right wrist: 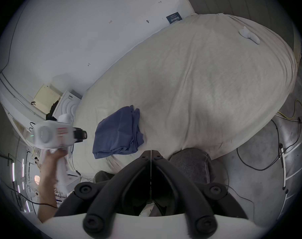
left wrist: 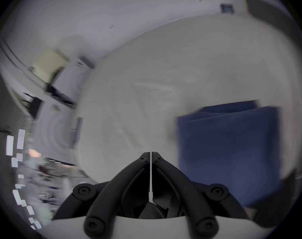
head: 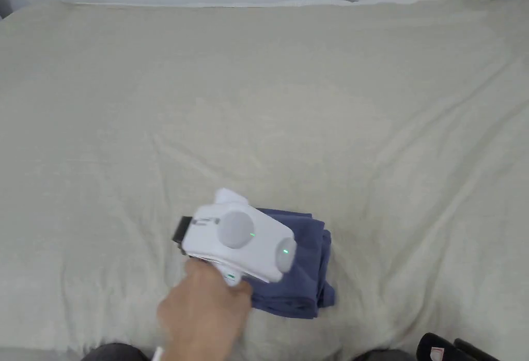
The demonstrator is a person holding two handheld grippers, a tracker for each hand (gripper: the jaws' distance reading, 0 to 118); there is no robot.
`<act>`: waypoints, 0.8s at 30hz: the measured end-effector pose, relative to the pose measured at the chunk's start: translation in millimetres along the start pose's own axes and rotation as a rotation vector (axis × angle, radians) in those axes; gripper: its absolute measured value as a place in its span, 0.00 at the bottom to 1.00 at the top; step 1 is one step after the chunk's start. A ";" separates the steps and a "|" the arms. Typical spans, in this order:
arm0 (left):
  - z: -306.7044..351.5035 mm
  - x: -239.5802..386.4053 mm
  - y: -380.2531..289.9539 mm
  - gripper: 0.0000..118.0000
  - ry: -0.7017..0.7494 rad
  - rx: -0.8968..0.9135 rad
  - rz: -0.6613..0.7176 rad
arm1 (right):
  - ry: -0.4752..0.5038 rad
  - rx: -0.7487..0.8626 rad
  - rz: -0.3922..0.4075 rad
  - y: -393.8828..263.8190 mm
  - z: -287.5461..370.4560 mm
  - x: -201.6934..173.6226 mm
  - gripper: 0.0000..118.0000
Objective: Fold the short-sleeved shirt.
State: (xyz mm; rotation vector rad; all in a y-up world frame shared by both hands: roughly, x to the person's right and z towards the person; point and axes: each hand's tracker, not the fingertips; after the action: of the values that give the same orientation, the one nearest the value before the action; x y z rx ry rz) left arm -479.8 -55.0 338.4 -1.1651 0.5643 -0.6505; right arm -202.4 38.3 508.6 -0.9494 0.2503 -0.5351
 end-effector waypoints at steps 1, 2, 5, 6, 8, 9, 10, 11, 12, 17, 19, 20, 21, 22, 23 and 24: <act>4.8 32.0 0.7 0.00 0.037 0.010 -0.072 | -0.010 0.003 0.005 -0.9 4.1 0.3 0.01; 16.0 64.1 -2.3 0.00 0.181 0.019 -0.139 | -0.033 0.009 0.007 -0.6 8.0 1.3 0.01; 61.7 138.4 -13.1 0.02 0.239 0.172 -0.264 | -0.063 0.020 -0.006 2.8 16.7 8.0 0.01; 83.8 147.7 -13.5 0.02 0.130 0.180 -0.270 | -0.077 0.026 -0.011 3.8 18.9 9.9 0.01; 120.7 149.5 -12.0 0.02 0.010 0.258 -0.209 | -0.119 0.028 0.003 6.6 22.6 12.1 0.01; 133.9 145.2 -9.7 0.02 -0.139 0.300 -0.179 | -0.144 0.038 0.013 6.9 25.1 11.9 0.01; 143.2 129.1 -5.6 0.02 -0.254 0.334 -0.101 | -0.168 0.044 0.021 7.7 27.0 11.7 0.01; 145.1 101.9 -4.9 0.02 -0.470 0.369 0.016 | -0.179 0.042 0.022 8.5 27.3 10.7 0.01; 144.3 76.9 0.3 0.02 -0.643 0.366 0.072 | -0.176 0.044 0.022 9.1 25.8 10.0 0.01; 62.0 -57.3 4.1 0.03 -1.043 0.273 0.162 | -0.107 -0.013 0.054 24.5 -26.4 -25.1 0.01; 21.2 -106.7 -6.5 0.03 -1.059 0.244 0.176 | -0.003 -0.053 0.066 35.5 -60.8 -49.3 0.01; 3.4 -125.5 -12.5 0.03 -1.029 0.243 0.176 | 0.073 -0.076 0.069 41.9 -79.0 -59.5 0.01; -17.7 -145.4 -18.5 0.03 -1.006 0.212 0.192 | 0.165 -0.099 0.079 49.0 -101.3 -68.5 0.01; -38.9 -162.4 -24.6 0.03 -0.963 0.165 0.216 | 0.225 -0.131 0.085 56.3 -125.7 -76.5 0.01; -59.1 -176.2 -30.5 0.03 -0.956 0.153 0.235 | 0.255 -0.166 0.088 62.3 -148.9 -82.3 0.01; -75.8 -184.0 -36.5 0.03 -0.973 0.133 0.260 | 0.311 -0.203 0.103 67.3 -171.0 -84.1 0.01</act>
State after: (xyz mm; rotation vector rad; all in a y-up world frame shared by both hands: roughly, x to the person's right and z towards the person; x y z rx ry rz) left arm -666.3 19.5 363.2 -1.1065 -0.1599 0.1377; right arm -325.1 -5.5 354.1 -1.0410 0.6398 -0.5693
